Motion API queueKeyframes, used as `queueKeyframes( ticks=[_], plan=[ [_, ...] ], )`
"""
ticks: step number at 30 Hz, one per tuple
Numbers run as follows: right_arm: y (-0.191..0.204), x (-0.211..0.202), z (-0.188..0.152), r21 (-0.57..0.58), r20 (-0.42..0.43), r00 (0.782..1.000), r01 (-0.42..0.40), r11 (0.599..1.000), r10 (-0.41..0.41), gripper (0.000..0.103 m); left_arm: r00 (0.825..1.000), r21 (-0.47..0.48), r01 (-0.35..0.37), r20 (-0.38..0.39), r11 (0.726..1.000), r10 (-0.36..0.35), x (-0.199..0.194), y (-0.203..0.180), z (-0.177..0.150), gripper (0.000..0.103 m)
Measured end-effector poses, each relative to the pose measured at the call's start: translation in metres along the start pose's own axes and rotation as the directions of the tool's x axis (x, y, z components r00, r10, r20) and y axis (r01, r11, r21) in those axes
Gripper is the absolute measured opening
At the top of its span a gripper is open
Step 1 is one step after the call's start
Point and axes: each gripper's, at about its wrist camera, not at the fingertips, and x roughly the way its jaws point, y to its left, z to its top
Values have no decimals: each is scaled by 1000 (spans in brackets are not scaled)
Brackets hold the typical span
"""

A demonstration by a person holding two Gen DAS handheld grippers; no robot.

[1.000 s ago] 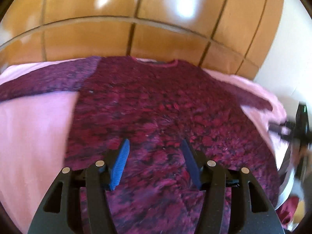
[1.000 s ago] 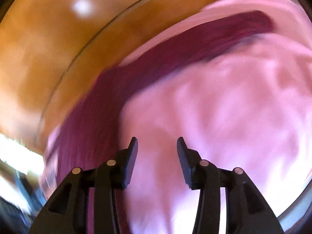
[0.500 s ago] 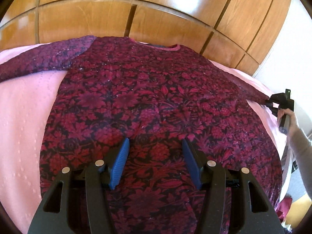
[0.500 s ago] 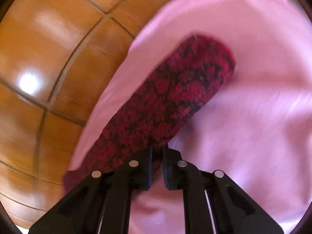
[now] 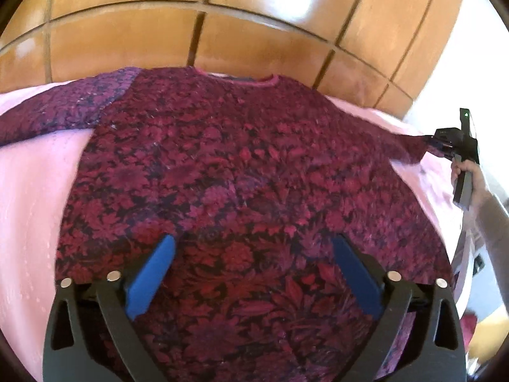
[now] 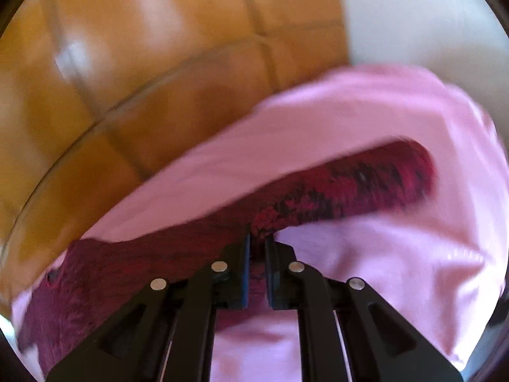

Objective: Fold small clothes

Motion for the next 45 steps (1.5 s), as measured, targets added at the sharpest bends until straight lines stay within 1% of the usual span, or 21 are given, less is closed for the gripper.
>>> queueKeyframes(
  ticks=[4,8,14,17,18,19,20,22,23,26,29,31,33,34,36,38,39,40,41,43,45],
  plan=[
    [82,-20,-5,-207,18,997,-67,976,72,7,999,-73,-6,34,997,9,-6,13,7,99],
    [176,-19,-39,-357,-49,983,-182,916,176,7,999,-156,6,44,988,1,-9,26,13,99],
    [292,7,-111,-482,-232,940,-334,810,249,7,997,-240,58,65,969,-44,-15,42,25,99],
    [327,16,-149,-530,-302,919,-383,757,253,8,998,-238,13,56,971,0,-20,45,35,99],
    [335,14,-158,-539,-323,909,-407,738,265,10,998,-254,1,63,967,16,-22,47,37,99],
    [340,12,-166,-544,-339,898,-430,721,280,20,997,-288,11,81,958,12,-25,52,42,99],
    [340,9,-168,-540,-347,891,-445,714,293,32,997,-301,23,80,953,1,-24,54,46,99],
    [333,1,-166,-518,-348,877,-475,711,332,46,996,-342,48,83,938,-20,-20,62,58,86],
    [326,-5,-163,-506,-340,873,-482,715,348,55,997,-355,54,77,933,-28,-16,64,65,84],
    [293,-27,-152,-433,-338,845,-531,728,415,59,995,-393,86,72,915,-63,-4,71,82,83],
    [249,-52,-143,-334,-322,822,-563,756,470,60,997,-401,76,58,913,-58,14,72,101,80],
    [210,-57,-128,-237,-288,819,-563,792,496,61,998,-415,61,42,908,-48,30,74,115,80],
    [175,-63,-119,-162,-252,826,-550,819,505,62,998,-430,59,26,901,-53,45,76,125,80],
    [156,-65,-114,-122,-226,837,-532,838,498,61,999,-442,52,12,895,-52,55,76,131,80],
    [130,-65,-107,-66,-192,850,-510,857,491,56,998,-453,45,-11,890,-57,72,78,139,72],
    [108,-58,-99,18,-169,851,-502,865,498,47,998,-457,33,-37,889,-56,89,76,146,70],
    [103,-56,-96,43,-160,850,-502,864,502,44,998,-455,15,-48,891,-41,96,74,149,61],
    [97,-52,-92,79,-147,848,-504,860,510,40,998,-449,8,-53,893,-35,101,74,150,46],
    [96,-47,-86,103,-141,843,-509,855,519,38,998,-444,1,-59,896,-30,105,73,152,40],
    [96,-41,-83,134,-137,840,-510,850,526,34,998,-449,-13,-58,893,-14,112,75,154,12],
    [101,-33,-79,142,-145,834,-515,846,532,32,1000,-452,-3,-26,892,-10,104,76,155,10]
  ],
)
